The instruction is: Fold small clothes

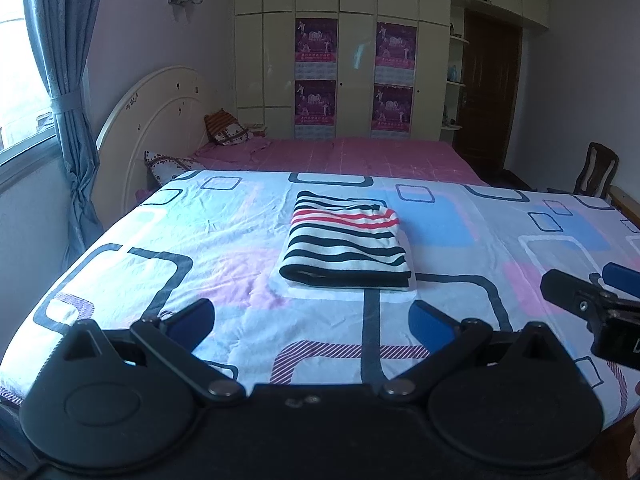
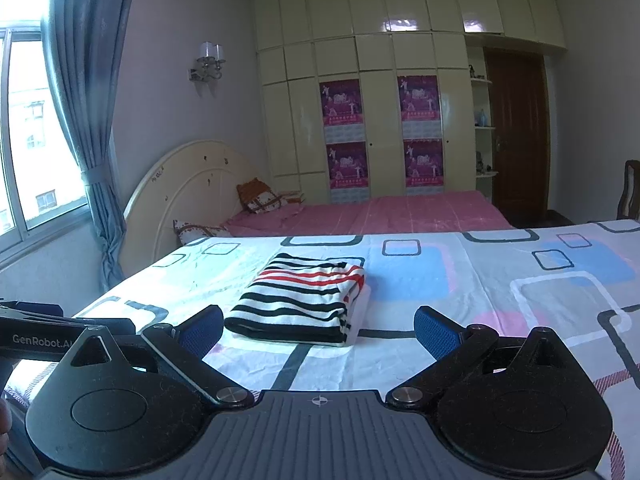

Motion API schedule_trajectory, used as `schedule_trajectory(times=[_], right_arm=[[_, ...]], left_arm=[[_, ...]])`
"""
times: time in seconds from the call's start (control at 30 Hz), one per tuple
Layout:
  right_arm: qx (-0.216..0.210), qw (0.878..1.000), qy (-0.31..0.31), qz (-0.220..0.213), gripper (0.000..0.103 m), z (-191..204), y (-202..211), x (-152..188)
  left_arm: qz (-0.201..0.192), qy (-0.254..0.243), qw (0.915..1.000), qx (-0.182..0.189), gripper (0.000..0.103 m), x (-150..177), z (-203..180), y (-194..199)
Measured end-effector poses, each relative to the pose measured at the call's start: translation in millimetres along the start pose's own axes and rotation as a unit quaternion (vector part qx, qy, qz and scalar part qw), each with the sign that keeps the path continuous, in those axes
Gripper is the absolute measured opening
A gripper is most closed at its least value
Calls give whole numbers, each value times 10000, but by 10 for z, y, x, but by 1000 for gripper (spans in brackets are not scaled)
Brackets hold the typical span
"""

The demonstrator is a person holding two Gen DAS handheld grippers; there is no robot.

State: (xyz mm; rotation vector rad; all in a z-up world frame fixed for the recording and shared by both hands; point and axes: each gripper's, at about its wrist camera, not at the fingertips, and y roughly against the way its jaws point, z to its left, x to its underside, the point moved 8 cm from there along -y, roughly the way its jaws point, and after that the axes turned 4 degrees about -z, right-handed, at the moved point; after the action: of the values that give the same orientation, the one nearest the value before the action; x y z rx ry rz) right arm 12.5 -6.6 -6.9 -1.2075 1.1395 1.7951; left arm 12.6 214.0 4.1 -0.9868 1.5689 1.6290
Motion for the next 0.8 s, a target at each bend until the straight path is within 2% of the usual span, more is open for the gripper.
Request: schedule_trajectory(times=[0.8], right_arm=[[-28, 9999, -52, 92, 100, 47, -99, 31]], left_arm=[[124, 34, 9999, -18, 103, 12, 62, -92]])
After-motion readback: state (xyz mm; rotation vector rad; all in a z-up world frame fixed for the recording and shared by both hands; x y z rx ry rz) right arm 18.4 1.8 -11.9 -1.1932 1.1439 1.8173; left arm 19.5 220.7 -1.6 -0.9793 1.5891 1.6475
